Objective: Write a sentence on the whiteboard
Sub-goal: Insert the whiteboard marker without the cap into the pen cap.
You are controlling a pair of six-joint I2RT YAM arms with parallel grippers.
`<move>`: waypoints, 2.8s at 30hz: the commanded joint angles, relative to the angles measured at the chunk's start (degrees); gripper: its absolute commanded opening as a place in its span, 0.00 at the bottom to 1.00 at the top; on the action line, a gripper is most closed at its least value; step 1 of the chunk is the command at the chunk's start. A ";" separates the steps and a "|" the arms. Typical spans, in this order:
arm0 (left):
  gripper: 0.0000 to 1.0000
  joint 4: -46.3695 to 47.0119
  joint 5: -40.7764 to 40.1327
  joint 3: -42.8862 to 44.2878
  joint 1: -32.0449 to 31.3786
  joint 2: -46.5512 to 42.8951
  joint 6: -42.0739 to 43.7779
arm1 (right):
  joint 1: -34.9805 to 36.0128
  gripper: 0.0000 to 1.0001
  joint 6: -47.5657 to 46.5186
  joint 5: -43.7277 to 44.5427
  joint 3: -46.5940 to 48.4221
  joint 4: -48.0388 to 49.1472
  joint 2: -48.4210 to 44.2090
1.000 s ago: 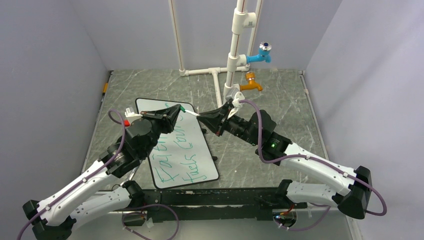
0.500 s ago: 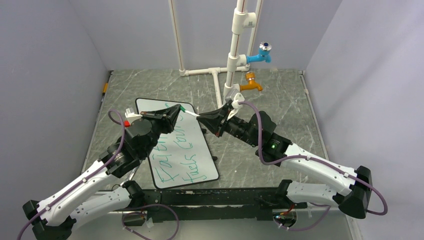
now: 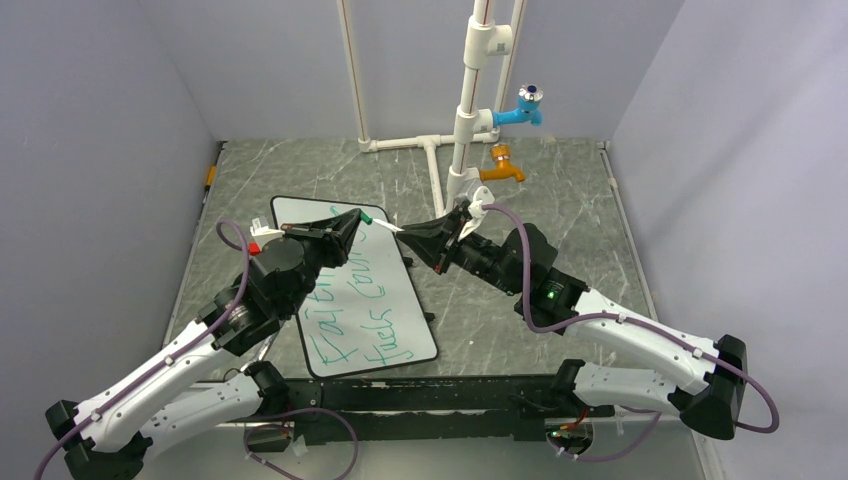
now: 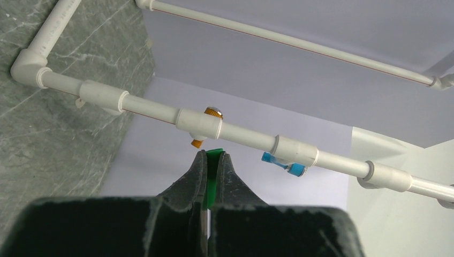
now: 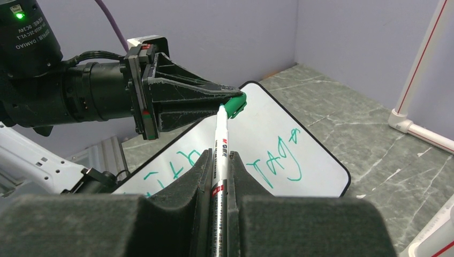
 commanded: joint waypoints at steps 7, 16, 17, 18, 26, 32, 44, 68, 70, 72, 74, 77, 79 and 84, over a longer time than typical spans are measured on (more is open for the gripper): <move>0.00 0.59 -0.46 1.61 0.35 0.04 -1.33 | 0.50 0.00 -0.62 0.83 0.04 1.00 -0.47; 0.00 1.29 -0.44 1.52 0.34 0.07 -1.26 | 0.53 0.00 -0.54 0.83 -0.08 0.96 0.18; 0.00 1.37 -0.48 1.43 0.29 0.05 -1.25 | 0.53 0.00 -0.53 0.89 -0.13 0.95 0.25; 0.00 1.31 -0.47 1.39 0.30 0.03 -1.36 | 0.53 0.00 -0.53 0.91 -0.14 0.95 0.27; 0.00 1.87 -0.64 1.18 0.35 -0.12 -1.07 | 0.61 0.00 -0.29 1.43 -1.17 1.08 0.29; 0.00 2.20 -0.39 0.95 0.30 0.08 -1.24 | 0.62 0.00 -0.35 1.54 -1.24 1.26 0.63; 0.00 0.81 -0.11 1.95 0.35 1.13 0.23 | 0.67 0.00 -0.90 2.98 3.96 -2.60 4.98; 0.00 -3.77 3.56 4.48 0.30 4.39 -0.81 | 3.27 0.00 -7.31 8.08 13.50 -9.47 15.85; 0.00 -2.17 3.81 3.54 0.33 3.91 -0.77 | 3.29 0.00 -7.51 7.88 13.90 -8.74 16.61; 0.00 -0.67 4.13 2.88 0.35 3.59 -0.22 | 3.30 0.00 -7.64 7.87 14.10 -7.95 17.36; 0.00 1.02 4.37 2.41 0.35 3.36 1.12 | 3.30 0.00 -7.66 7.82 14.07 -6.96 17.86; 0.00 4.25 4.40 1.52 0.34 2.79 4.00 | 3.30 0.00 -7.53 8.18 14.09 -6.07 18.40; 0.00 7.38 4.90 0.28 0.32 2.27 5.68 | 3.28 0.00 -7.24 8.30 14.01 -5.22 19.01; 0.00 14.91 7.32 -2.47 0.30 1.69 8.85 | 3.24 0.00 -5.60 7.52 14.20 -2.87 20.12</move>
